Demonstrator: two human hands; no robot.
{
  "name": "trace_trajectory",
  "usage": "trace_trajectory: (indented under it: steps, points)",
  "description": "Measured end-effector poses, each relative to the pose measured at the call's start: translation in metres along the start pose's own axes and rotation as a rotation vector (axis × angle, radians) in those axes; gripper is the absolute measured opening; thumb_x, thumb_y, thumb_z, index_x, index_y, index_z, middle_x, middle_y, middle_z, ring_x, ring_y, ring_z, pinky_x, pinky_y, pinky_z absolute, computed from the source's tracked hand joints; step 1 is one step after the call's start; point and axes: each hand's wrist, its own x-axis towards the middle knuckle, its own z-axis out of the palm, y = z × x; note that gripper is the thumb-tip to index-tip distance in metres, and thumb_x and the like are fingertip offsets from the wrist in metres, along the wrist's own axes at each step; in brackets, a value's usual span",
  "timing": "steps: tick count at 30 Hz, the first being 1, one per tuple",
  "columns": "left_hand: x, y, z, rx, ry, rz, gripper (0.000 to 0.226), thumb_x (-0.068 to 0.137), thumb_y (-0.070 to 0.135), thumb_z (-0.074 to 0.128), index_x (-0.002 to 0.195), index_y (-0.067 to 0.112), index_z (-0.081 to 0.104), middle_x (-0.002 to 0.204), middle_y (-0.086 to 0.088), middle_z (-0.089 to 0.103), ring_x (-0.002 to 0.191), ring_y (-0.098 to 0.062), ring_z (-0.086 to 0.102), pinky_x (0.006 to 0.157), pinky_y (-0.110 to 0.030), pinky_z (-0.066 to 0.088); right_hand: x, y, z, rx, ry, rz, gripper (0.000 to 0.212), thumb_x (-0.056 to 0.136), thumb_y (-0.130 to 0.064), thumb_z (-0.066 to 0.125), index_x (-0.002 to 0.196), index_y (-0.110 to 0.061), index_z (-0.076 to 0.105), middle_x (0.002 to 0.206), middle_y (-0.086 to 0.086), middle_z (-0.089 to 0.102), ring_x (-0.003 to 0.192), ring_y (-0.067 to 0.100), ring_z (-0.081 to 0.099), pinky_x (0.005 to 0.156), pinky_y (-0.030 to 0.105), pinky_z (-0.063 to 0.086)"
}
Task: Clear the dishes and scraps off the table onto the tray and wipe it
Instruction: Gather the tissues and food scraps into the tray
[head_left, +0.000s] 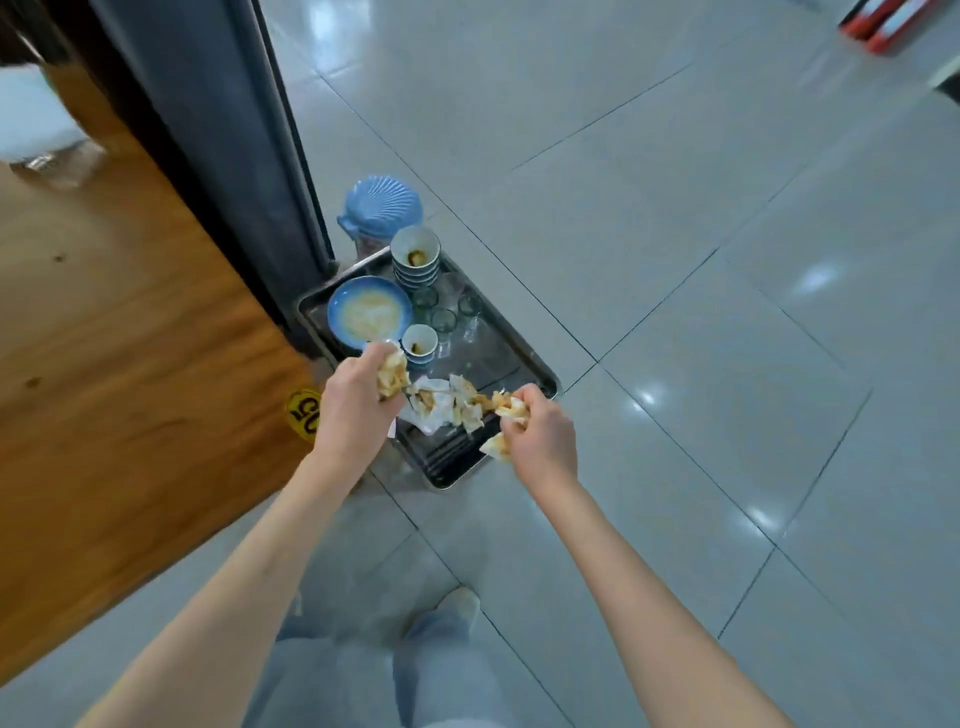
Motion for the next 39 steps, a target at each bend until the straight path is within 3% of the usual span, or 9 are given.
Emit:
trace_trajectory:
  steps: [9, 15, 22, 29, 31, 34, 39]
  points:
    - [0.017, -0.006, 0.084, -0.037, -0.156, -0.207, 0.045, 0.077, 0.012, 0.070, 0.117, 0.021, 0.053, 0.090, 0.002, 0.053, 0.088, -0.022, 0.053, 0.072, -0.031, 0.039, 0.076, 0.041, 0.030, -0.033, -0.168, 0.010, 0.008, 0.084, -0.010, 0.053, 0.091, -0.014, 0.055, 0.081, 0.007, 0.056, 0.076, 0.024, 0.050, 0.058, 0.027, 0.033]
    - [0.068, -0.023, 0.127, -0.061, -0.241, -0.267, 0.044, 0.079, 0.016, 0.067, 0.118, 0.026, 0.051, 0.099, -0.002, 0.061, 0.095, -0.023, 0.053, 0.077, -0.033, 0.043, 0.134, 0.049, 0.061, -0.058, -0.229, 0.069, 0.010, 0.085, -0.011, 0.051, 0.092, -0.016, 0.054, 0.087, 0.008, 0.059, 0.076, 0.023, 0.051, 0.059, 0.027, 0.034]
    - [0.121, -0.042, 0.190, -0.069, -0.324, -0.346, 0.051, 0.081, 0.023, 0.068, 0.127, 0.025, 0.045, 0.101, -0.006, 0.057, 0.096, -0.025, 0.054, 0.083, -0.035, 0.043, 0.197, 0.077, 0.098, -0.101, -0.317, 0.128, 0.012, 0.089, -0.015, 0.049, 0.101, -0.016, 0.052, 0.092, 0.006, 0.048, 0.077, 0.022, 0.049, 0.065, 0.028, 0.035]
    - [0.139, -0.057, 0.236, -0.151, -0.378, -0.465, 0.078, 0.074, 0.030, 0.074, 0.137, 0.034, 0.028, 0.116, -0.005, 0.041, 0.110, -0.024, 0.044, 0.087, -0.027, 0.033, 0.225, 0.110, 0.128, -0.018, -0.440, 0.188, 0.028, 0.093, -0.025, 0.047, 0.120, -0.020, 0.051, 0.100, 0.004, 0.047, 0.099, 0.026, 0.053, 0.075, 0.027, 0.034]
    - [0.138, -0.060, 0.240, -0.141, -0.402, -0.480, 0.084, 0.071, 0.030, 0.076, 0.139, 0.033, 0.026, 0.125, -0.007, 0.040, 0.119, -0.024, 0.040, 0.096, -0.030, 0.032, 0.227, 0.116, 0.129, -0.006, -0.483, 0.177, 0.042, 0.093, -0.032, 0.049, 0.133, -0.022, 0.046, 0.117, 0.007, 0.053, 0.114, 0.025, 0.050, 0.088, 0.030, 0.039]
    - [0.138, -0.058, 0.237, -0.144, -0.400, -0.481, 0.085, 0.071, 0.028, 0.076, 0.140, 0.032, 0.027, 0.131, -0.007, 0.041, 0.125, -0.024, 0.036, 0.104, -0.034, 0.031, 0.227, 0.117, 0.122, 0.020, -0.506, 0.158, 0.053, 0.091, -0.037, 0.051, 0.141, -0.023, 0.039, 0.139, 0.002, 0.047, 0.128, 0.019, 0.042, 0.103, 0.032, 0.032]
    - [0.140, -0.043, 0.217, -0.129, -0.352, -0.483, 0.083, 0.073, 0.026, 0.075, 0.141, 0.033, 0.028, 0.136, -0.006, 0.038, 0.126, -0.023, 0.037, 0.102, -0.035, 0.033, 0.227, 0.104, 0.099, 0.021, -0.530, 0.105, 0.059, 0.091, -0.041, 0.052, 0.144, -0.024, 0.033, 0.144, -0.001, 0.042, 0.131, 0.018, 0.038, 0.103, 0.034, 0.033]
